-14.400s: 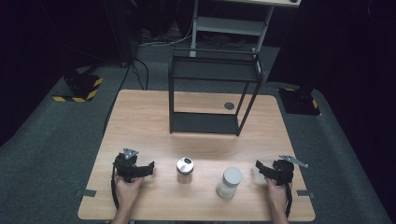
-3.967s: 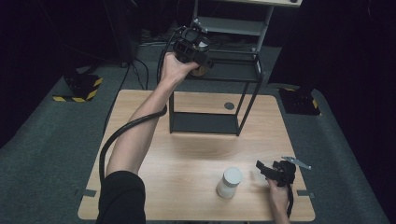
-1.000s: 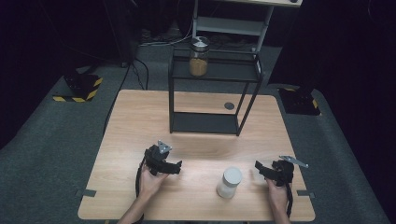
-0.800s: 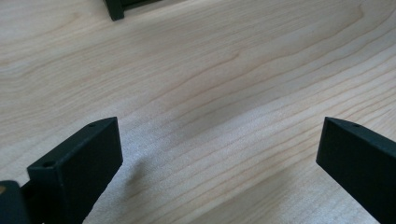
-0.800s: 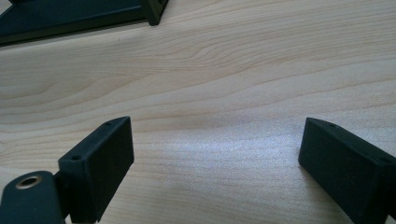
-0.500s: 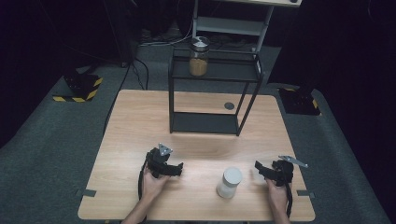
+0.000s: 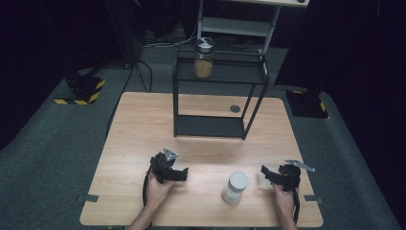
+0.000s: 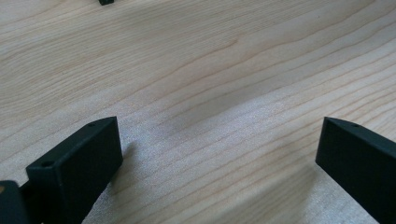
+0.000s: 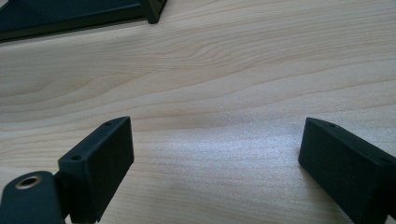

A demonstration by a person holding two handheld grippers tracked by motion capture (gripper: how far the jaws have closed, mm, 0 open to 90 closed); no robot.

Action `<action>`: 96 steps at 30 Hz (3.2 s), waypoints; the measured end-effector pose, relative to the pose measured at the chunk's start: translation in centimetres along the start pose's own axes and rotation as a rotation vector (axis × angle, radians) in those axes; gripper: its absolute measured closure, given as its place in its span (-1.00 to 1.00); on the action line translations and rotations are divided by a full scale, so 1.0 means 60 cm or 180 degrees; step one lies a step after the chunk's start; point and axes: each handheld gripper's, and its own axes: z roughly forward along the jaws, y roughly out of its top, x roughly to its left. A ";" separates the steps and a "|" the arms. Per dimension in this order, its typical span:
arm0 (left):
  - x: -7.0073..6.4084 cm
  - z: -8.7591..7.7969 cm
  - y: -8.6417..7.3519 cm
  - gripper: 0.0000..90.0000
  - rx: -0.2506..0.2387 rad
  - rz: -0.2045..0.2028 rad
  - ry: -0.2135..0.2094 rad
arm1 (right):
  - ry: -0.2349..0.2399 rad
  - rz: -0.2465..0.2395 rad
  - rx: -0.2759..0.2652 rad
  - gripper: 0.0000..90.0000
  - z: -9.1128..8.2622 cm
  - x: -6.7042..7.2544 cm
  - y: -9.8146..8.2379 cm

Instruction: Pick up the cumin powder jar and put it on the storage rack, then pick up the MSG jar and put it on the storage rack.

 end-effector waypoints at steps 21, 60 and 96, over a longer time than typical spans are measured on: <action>-0.014 0.000 0.001 -0.99 0.0028 0.0017 0.0105 | -0.0134 -0.0140 0.0071 -0.89 -0.001 0.022 0.001; -0.014 0.000 0.001 -0.99 0.0027 0.0013 0.0102 | 0.0586 -0.0950 0.0134 -0.87 -0.120 0.056 -0.079; -0.008 -0.001 -0.001 -0.98 0.0005 -0.0028 0.0064 | 0.1118 -0.1413 -0.0196 -0.77 -0.091 0.143 -0.034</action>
